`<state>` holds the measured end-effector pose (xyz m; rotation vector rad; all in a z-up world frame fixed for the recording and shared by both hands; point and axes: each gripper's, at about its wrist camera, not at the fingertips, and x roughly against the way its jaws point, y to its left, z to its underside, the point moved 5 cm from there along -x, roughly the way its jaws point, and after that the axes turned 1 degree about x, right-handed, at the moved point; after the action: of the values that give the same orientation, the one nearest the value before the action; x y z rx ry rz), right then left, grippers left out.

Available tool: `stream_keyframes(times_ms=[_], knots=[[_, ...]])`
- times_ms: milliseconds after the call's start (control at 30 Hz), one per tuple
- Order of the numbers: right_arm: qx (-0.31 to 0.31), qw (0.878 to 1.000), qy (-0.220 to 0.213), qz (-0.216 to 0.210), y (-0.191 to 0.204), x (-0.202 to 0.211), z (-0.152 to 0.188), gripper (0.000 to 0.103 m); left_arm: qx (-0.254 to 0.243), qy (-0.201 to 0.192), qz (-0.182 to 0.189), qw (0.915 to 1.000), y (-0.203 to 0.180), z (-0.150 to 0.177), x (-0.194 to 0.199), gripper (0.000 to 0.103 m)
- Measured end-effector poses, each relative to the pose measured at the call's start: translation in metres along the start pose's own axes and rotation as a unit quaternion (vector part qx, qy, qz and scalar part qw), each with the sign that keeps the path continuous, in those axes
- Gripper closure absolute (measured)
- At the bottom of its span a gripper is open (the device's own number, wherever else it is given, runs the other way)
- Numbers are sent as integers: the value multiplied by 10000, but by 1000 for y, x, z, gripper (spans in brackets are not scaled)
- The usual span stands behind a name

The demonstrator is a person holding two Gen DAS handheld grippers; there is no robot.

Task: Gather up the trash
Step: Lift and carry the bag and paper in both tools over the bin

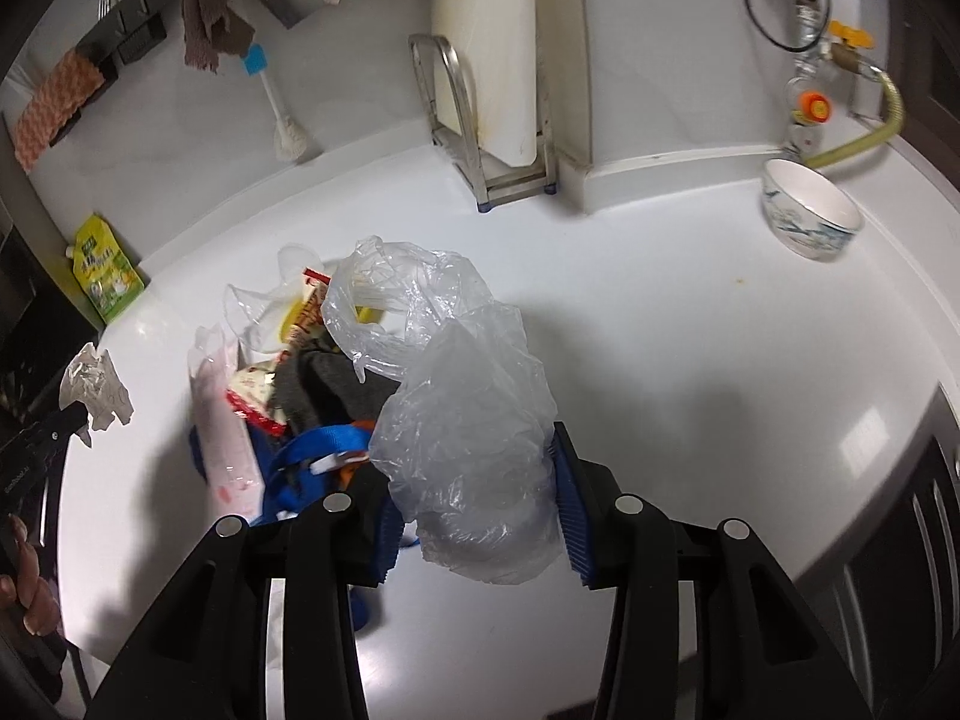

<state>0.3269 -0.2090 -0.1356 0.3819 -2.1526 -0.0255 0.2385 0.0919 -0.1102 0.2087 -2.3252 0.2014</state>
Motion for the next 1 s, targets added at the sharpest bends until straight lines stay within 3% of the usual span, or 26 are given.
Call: stream_keyframes(times_ms=[300,600,733,1000], knots=[[-581,9976,-150,358,19,53,36,61,-531,110,448,9975,-5,9,21,81],[-1395,9880,-201,626,36,94,103,61,-1281,241,1032,9861,-28,38,42,81],[-1610,9853,-104,570,43,110,132,61,-1376,324,1204,9826,-39,53,58,81],[-1407,9889,34,475,46,140,184,61,-1294,395,1252,9829,-67,91,93,81]])
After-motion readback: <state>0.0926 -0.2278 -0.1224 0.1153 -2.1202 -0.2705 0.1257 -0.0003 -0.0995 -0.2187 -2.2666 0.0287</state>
